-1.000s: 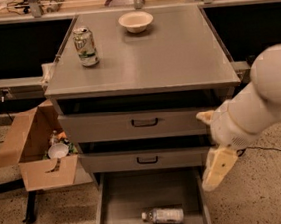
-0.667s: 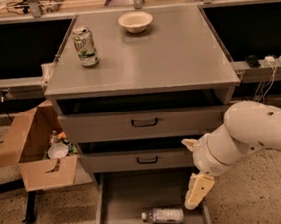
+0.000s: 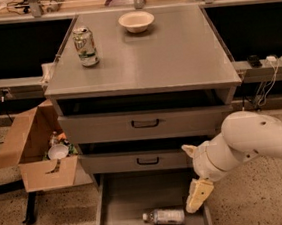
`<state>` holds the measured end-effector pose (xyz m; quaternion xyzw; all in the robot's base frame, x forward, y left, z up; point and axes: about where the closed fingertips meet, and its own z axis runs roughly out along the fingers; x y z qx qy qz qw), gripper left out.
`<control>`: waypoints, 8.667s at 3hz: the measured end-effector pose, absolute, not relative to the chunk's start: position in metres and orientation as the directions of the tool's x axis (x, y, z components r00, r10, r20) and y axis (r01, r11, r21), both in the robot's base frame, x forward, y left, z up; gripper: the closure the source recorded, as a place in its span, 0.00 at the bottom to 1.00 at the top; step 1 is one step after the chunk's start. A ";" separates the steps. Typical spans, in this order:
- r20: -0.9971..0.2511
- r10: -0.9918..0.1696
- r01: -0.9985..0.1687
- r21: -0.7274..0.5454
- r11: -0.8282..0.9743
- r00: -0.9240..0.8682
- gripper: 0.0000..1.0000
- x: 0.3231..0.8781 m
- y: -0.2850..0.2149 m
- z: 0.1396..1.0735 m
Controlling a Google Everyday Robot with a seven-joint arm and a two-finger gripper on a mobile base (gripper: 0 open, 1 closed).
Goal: Pick blue plastic bottle from bottom drawer and place on counter
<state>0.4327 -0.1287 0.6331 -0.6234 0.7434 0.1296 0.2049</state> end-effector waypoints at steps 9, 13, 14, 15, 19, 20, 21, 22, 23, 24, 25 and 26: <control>-0.562 -0.809 -0.985 0.088 0.150 -0.174 0.00 0.487 -0.129 0.172; -0.589 -0.803 -0.992 -0.013 0.123 -0.092 0.69 0.503 -0.120 0.141; -0.654 -0.757 -0.992 -0.089 0.092 -0.012 0.93 0.491 -0.120 0.192; -0.721 -0.693 -0.984 -0.132 0.116 0.016 1.00 0.482 -0.138 0.267; -0.734 -0.653 -0.966 -0.259 0.014 0.187 1.00 0.436 -0.130 0.428; -0.721 -0.638 -0.940 -0.340 -0.015 0.270 1.00 0.425 -0.136 0.510; -0.723 -0.637 -0.939 -0.344 -0.006 0.269 1.00 0.426 -0.136 0.522; -0.744 -0.623 -0.944 -0.329 0.029 0.240 1.00 0.431 -0.132 0.530; -0.767 -0.599 -0.928 -0.359 0.098 0.233 1.00 0.453 -0.144 0.606; -0.746 -0.612 -0.889 -0.434 0.146 0.264 1.00 0.482 -0.161 0.722; -0.737 -0.621 -0.868 -0.464 0.179 0.266 1.00 0.507 -0.175 0.778; -0.735 -0.622 -0.860 -0.475 0.188 0.270 1.00 0.512 -0.179 0.786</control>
Offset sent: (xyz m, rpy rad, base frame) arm -0.0008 -0.0367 -0.2316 0.0539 -0.0292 -0.0113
